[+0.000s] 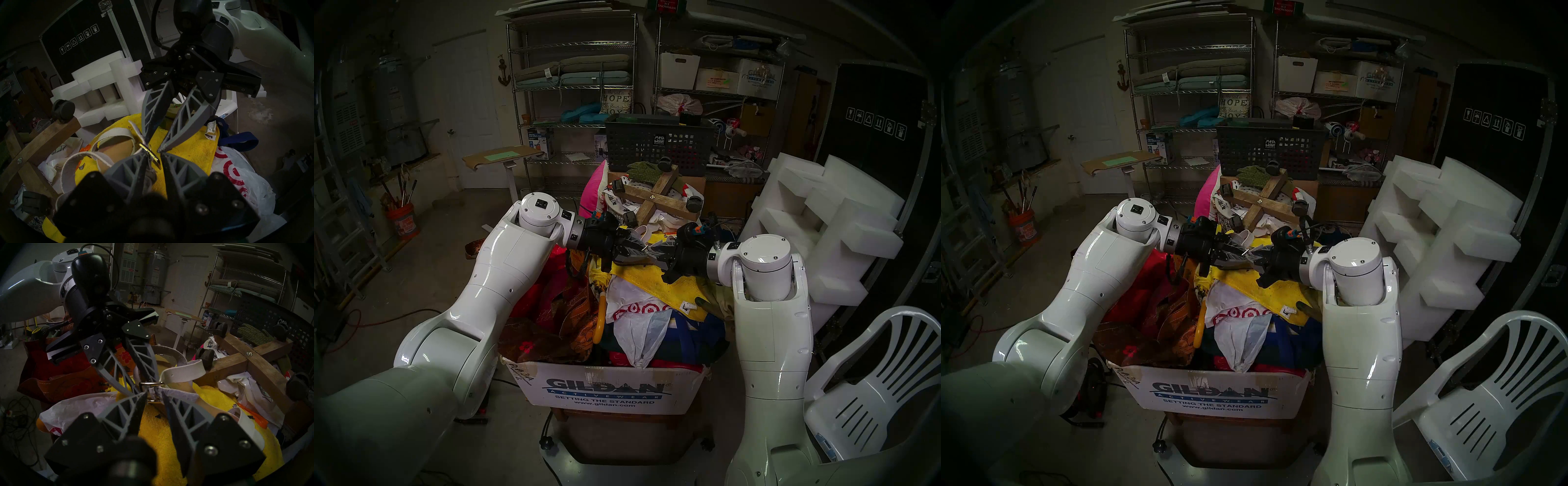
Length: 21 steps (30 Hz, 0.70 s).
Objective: Unbuckle a shoe
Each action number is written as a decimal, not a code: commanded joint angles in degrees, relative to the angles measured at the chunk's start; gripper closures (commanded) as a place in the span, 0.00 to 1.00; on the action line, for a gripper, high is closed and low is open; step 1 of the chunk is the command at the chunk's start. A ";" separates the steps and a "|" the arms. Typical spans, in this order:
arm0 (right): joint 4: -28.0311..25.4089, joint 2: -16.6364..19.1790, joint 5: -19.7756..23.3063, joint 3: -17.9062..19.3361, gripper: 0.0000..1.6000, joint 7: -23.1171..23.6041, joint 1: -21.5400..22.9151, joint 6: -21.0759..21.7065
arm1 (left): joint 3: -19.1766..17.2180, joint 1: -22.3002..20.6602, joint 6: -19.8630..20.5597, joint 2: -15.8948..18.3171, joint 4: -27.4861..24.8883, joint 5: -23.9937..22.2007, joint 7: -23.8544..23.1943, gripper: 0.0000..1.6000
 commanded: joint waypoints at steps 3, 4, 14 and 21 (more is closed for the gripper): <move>-1.11 -0.06 -0.26 -0.32 0.50 -0.18 0.51 -0.11 | -0.69 -0.63 0.14 0.23 -1.29 -0.33 -0.04 0.55; -1.11 -0.04 -0.32 -0.35 0.49 -0.18 0.51 -0.13 | -0.69 -0.63 0.10 0.24 -1.32 -0.31 -0.08 0.55; -1.20 -0.08 -0.86 -0.71 0.50 -0.03 0.42 -0.11 | -0.86 -0.53 0.00 0.26 -1.69 -0.30 -0.35 0.55; -1.10 -0.12 -0.67 -0.71 0.49 0.29 0.39 -0.13 | -1.13 -0.29 0.19 0.35 -2.13 -0.44 -0.54 0.55</move>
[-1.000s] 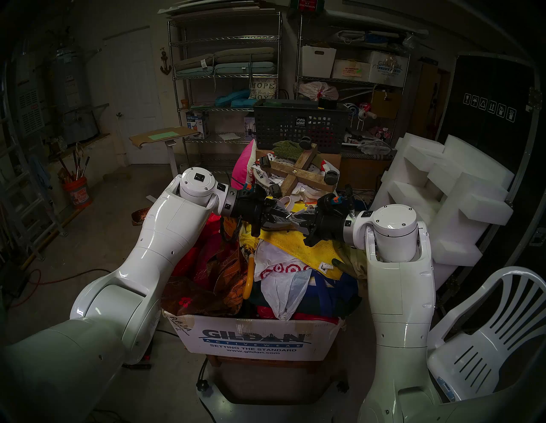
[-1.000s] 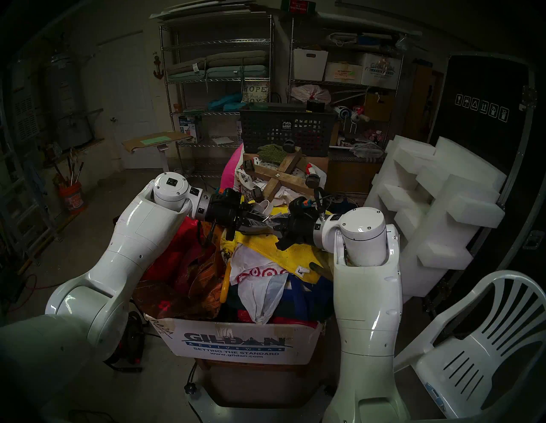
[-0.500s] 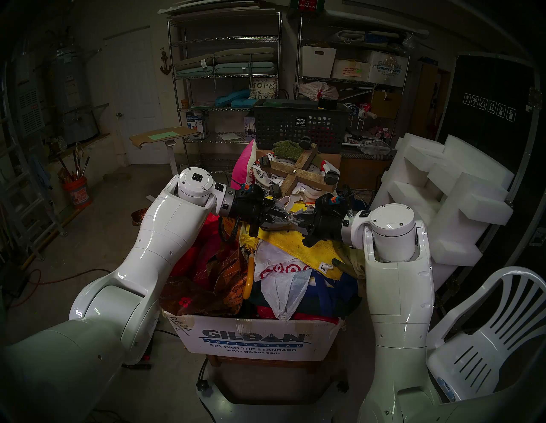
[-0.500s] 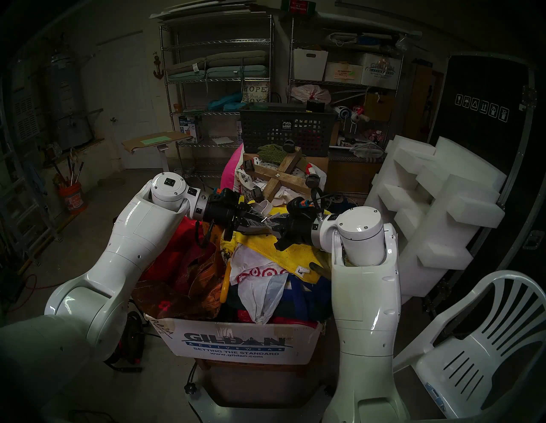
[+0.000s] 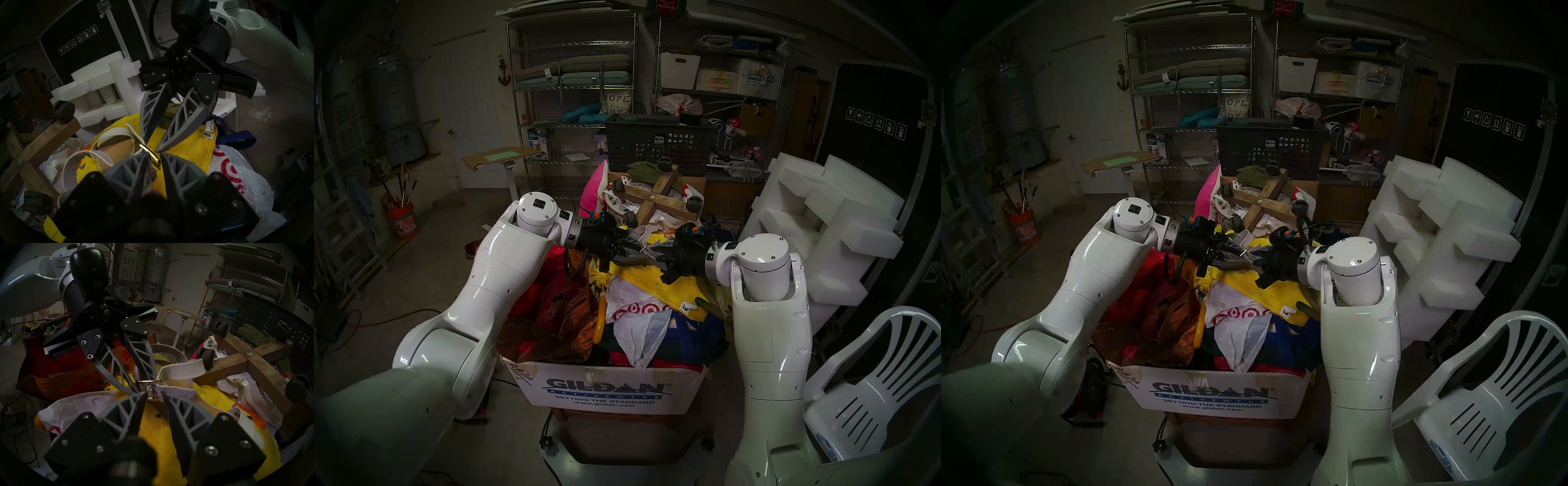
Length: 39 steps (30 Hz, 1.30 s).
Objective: Unbuckle a shoe
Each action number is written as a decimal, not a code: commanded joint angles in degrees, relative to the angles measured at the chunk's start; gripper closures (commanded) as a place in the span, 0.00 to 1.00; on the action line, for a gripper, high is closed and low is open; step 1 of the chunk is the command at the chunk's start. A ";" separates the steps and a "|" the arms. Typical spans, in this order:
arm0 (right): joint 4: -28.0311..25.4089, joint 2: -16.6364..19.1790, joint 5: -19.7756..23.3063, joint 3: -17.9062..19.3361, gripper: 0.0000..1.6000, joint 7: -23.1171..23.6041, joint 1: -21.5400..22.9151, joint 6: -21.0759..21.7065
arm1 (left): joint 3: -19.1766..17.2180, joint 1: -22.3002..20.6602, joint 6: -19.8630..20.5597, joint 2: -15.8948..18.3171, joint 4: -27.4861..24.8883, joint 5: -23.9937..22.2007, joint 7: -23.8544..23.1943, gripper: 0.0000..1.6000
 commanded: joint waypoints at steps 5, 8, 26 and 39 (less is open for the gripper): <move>-0.60 0.01 0.51 -0.19 0.49 0.67 0.57 -0.15 | -0.84 -0.60 0.45 -0.08 -1.32 -0.55 -0.01 0.55; -0.50 0.08 0.51 -0.19 0.47 0.92 0.63 -0.17 | -0.91 -0.60 0.43 -0.13 -1.29 -0.54 -0.05 0.55; 0.44 0.03 0.59 0.34 0.57 2.54 1.17 -0.59 | -0.89 -1.26 0.03 -0.97 0.04 -0.33 0.03 0.55; 0.22 -0.43 0.90 0.93 0.56 2.86 1.11 -1.35 | -0.85 -1.27 -0.20 -1.14 0.24 -0.28 -0.10 0.55</move>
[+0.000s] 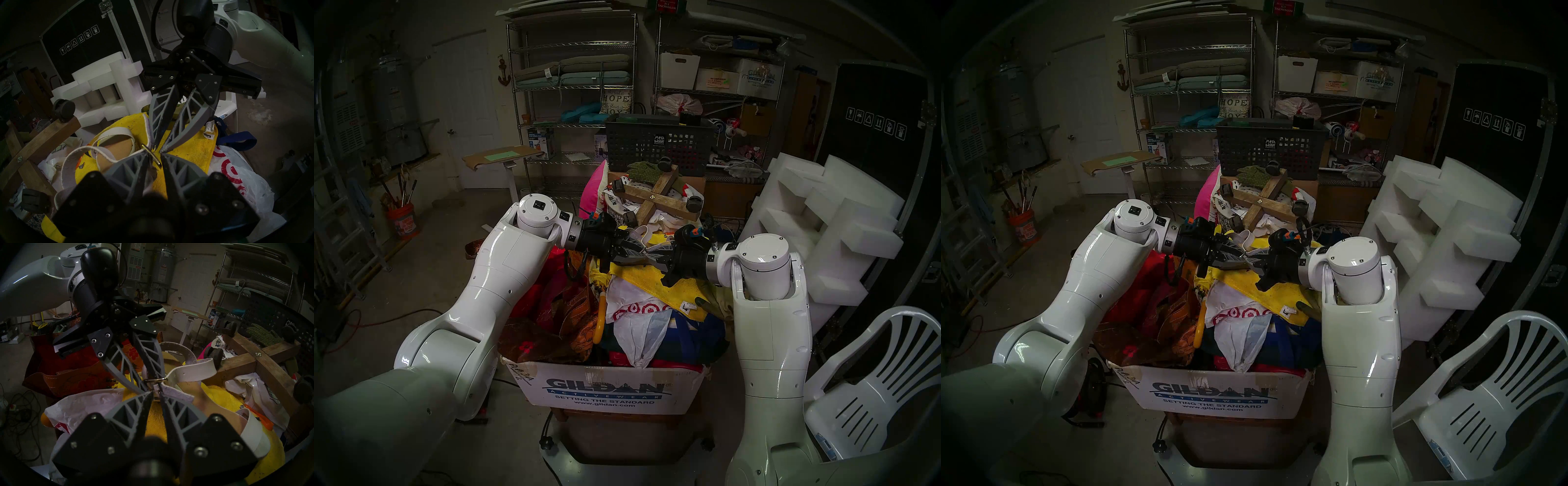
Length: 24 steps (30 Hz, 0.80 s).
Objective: Unbuckle a shoe
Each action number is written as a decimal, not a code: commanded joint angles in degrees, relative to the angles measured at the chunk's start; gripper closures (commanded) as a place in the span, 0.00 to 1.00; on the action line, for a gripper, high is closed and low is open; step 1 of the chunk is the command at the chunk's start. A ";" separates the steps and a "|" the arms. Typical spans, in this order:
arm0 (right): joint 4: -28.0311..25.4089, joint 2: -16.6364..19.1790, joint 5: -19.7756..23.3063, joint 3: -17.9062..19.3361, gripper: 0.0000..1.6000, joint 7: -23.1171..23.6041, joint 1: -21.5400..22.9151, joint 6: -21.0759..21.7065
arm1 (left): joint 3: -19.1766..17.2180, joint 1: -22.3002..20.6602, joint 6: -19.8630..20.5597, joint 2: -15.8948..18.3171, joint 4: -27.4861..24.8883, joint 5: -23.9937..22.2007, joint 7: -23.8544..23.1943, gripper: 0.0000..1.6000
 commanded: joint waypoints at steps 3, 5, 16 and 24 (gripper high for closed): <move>-1.10 -0.63 0.66 0.19 0.55 0.00 0.54 -0.35 | -0.26 -1.26 0.05 -0.50 -0.88 -0.36 -0.14 0.55; -1.33 -0.68 0.61 0.23 0.55 0.06 0.46 -0.42 | -0.24 -1.15 0.14 -0.50 -1.12 -0.35 -0.17 0.54; -2.14 -0.88 0.46 0.47 0.54 0.17 0.17 -0.69 | -0.21 -0.64 0.62 -0.45 -2.10 -0.30 -0.20 0.55; -2.18 -0.90 0.45 0.56 0.54 0.26 0.14 -0.81 | -0.26 -0.41 0.83 -0.48 -2.37 -0.27 -0.10 0.55</move>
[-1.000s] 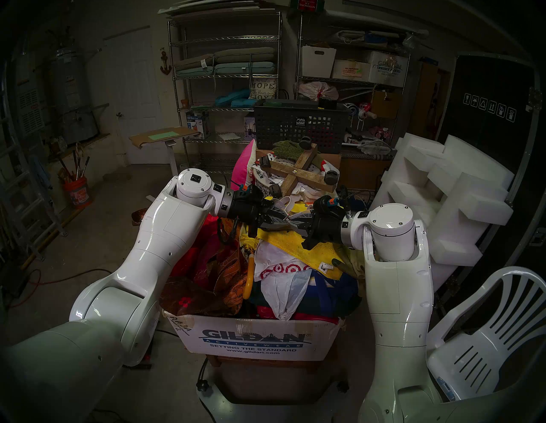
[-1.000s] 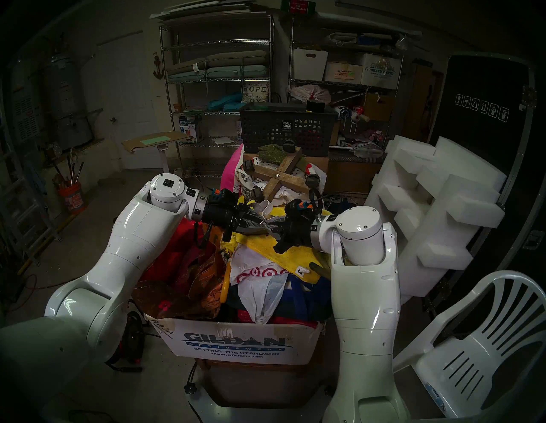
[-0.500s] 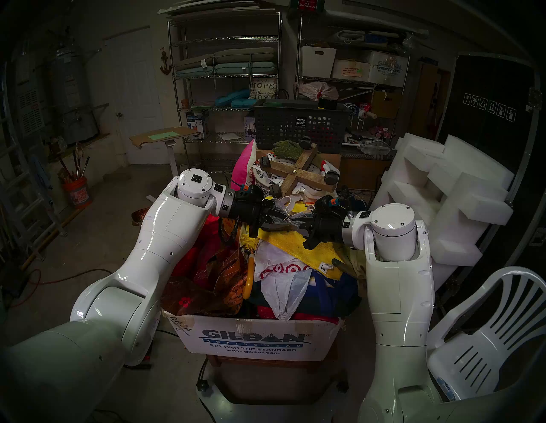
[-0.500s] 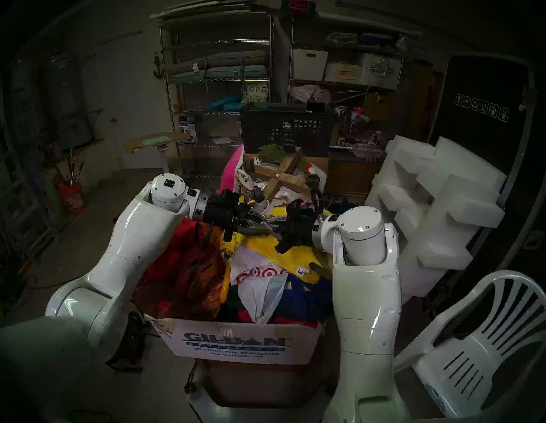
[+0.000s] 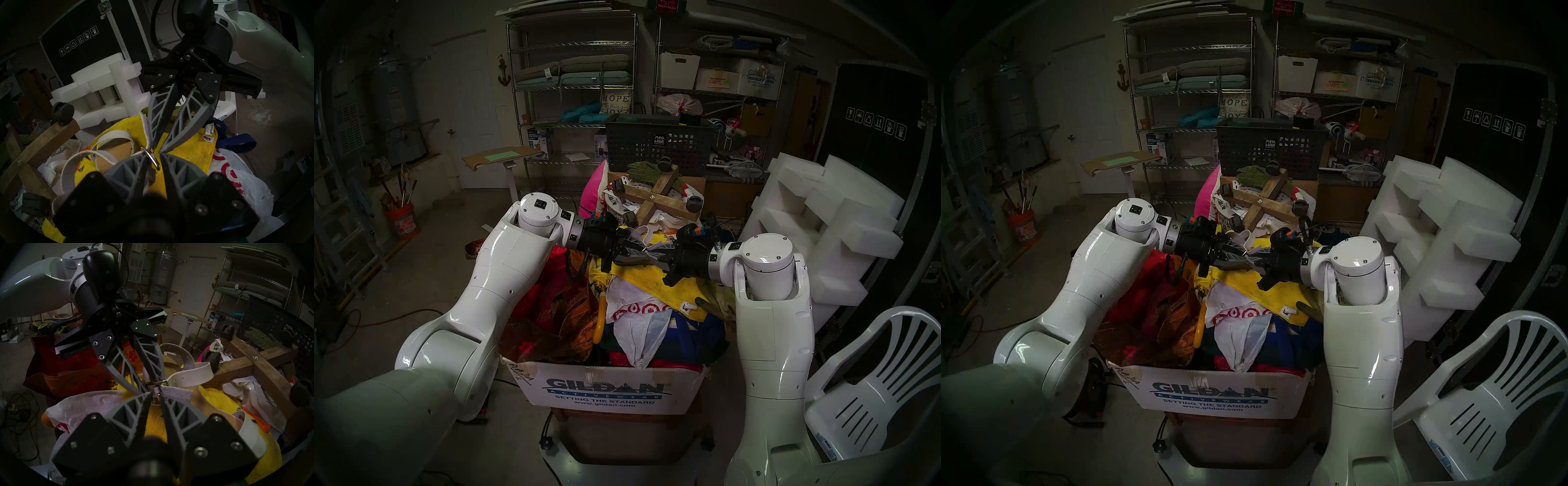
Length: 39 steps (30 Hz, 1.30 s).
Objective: Unbuckle a shoe
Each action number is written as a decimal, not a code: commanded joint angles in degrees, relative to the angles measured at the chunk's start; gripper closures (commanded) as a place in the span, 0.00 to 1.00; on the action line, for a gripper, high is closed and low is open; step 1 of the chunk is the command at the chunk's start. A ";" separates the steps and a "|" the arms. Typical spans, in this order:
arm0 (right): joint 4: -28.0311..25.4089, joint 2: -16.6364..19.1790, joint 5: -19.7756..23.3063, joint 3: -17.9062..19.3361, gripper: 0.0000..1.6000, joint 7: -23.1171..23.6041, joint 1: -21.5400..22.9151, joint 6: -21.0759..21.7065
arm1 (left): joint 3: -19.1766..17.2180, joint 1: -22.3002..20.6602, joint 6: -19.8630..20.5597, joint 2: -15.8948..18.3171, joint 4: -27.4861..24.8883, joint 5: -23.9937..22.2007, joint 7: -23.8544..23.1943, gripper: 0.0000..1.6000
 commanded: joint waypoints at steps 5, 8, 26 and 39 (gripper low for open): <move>-0.88 -0.61 0.35 -0.06 0.54 -0.19 0.50 -0.04 | -0.30 -0.56 0.01 -0.33 -1.27 -0.34 0.06 0.55; -0.76 -0.67 0.27 -0.19 0.56 -0.17 0.52 0.04 | -0.35 -0.52 0.03 -0.32 -1.27 -0.38 0.04 0.54; -0.08 -0.79 0.17 -0.19 1.00 -0.41 0.52 -0.18 | -0.74 -0.43 -0.20 -0.27 -1.01 -0.44 -0.05 0.38; -0.38 -0.58 0.07 -0.38 1.00 -0.43 0.44 -0.19 | -1.14 -0.67 -0.37 0.15 -1.06 -0.32 -0.17 0.00</move>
